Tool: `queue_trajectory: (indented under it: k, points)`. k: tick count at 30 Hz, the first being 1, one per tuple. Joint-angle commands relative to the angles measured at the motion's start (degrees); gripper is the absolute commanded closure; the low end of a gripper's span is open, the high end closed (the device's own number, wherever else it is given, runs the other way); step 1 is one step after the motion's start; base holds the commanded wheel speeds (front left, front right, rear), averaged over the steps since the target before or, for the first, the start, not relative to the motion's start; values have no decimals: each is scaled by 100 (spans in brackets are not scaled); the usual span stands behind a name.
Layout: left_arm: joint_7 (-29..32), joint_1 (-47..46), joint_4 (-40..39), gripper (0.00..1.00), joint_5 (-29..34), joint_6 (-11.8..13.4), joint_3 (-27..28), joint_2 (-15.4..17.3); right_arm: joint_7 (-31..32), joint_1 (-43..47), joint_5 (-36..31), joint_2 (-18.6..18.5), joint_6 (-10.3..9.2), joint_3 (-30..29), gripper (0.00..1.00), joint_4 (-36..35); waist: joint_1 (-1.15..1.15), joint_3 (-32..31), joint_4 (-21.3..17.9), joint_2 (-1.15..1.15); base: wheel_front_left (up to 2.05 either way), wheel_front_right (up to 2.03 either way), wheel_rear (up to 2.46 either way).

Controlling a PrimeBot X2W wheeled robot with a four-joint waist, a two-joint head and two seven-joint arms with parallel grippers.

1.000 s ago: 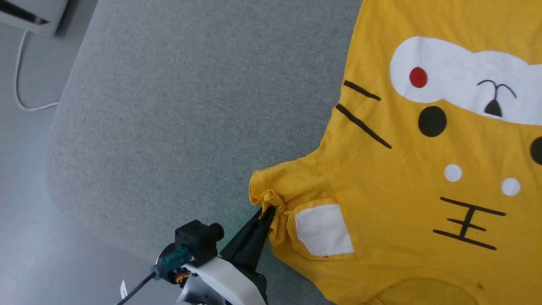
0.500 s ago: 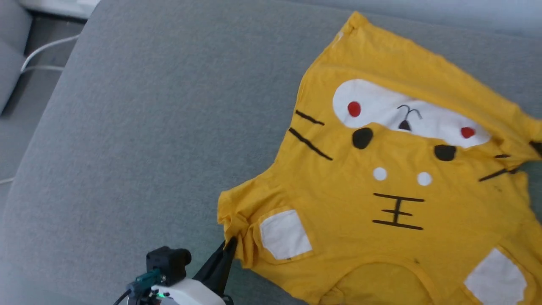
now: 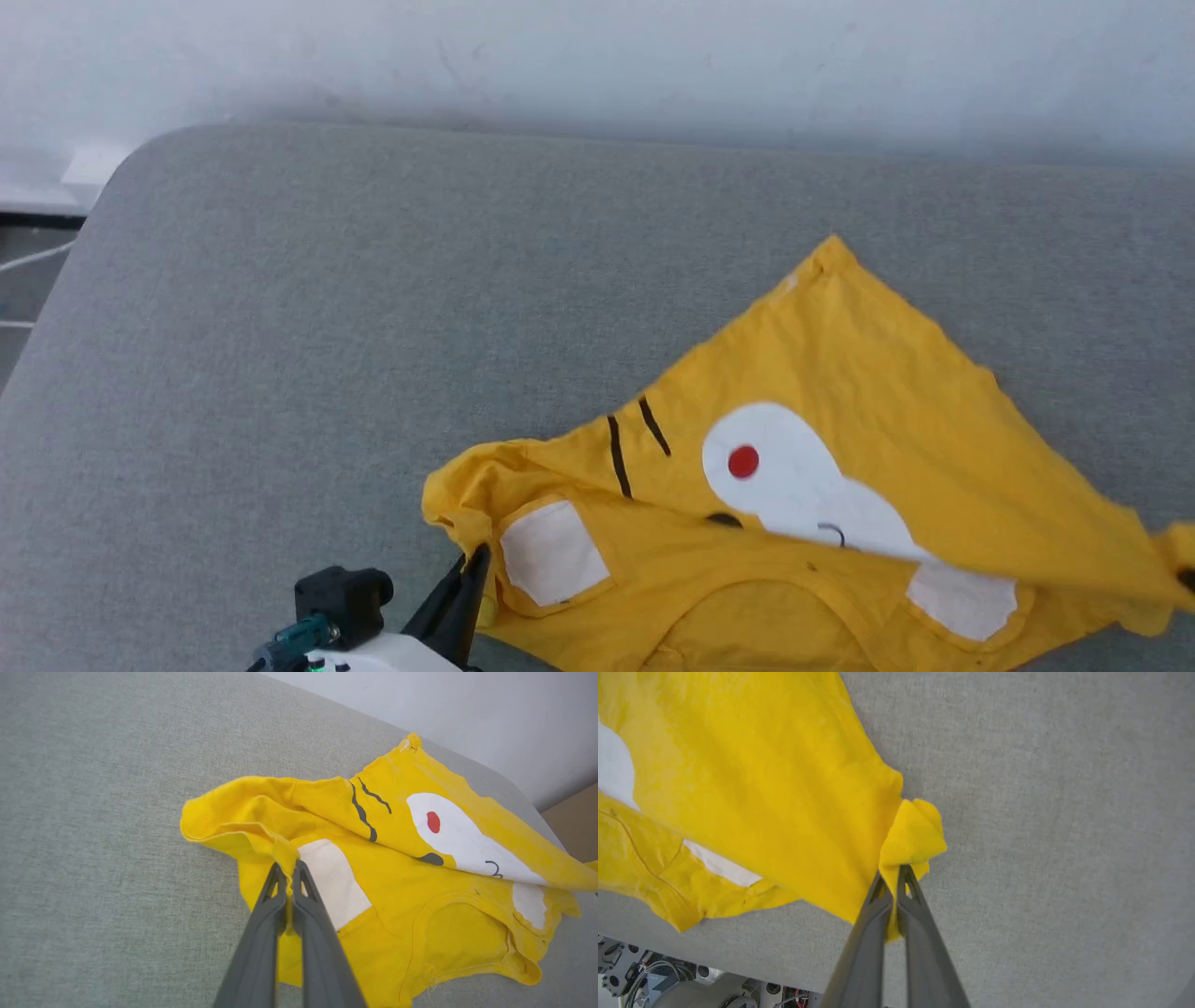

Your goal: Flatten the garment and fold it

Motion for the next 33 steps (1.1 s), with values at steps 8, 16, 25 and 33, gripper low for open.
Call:
queue_trajectory:
  k: [8,16,25,33]
  points:
    - [-55,-59,-64,100,-38,65,26,-15,579,1173,-652,836,-5,-624,100,-545,1,-116,-122,0,0,0,0]
    - [-20,-172,-139,100,12,67,-29,-14,278,755,-490,889,-5,-490,0,-696,1,66,59,0,0,0,0]
    - [3,-454,-384,100,167,38,-202,-119,203,-883,-89,576,-5,-61,0,-1178,1,572,588,0,0,0,0]
    - [-1,-859,-472,100,336,-97,-535,-430,213,-2381,-526,299,-5,1075,0,-65,1,1139,1225,0,0,0,0]
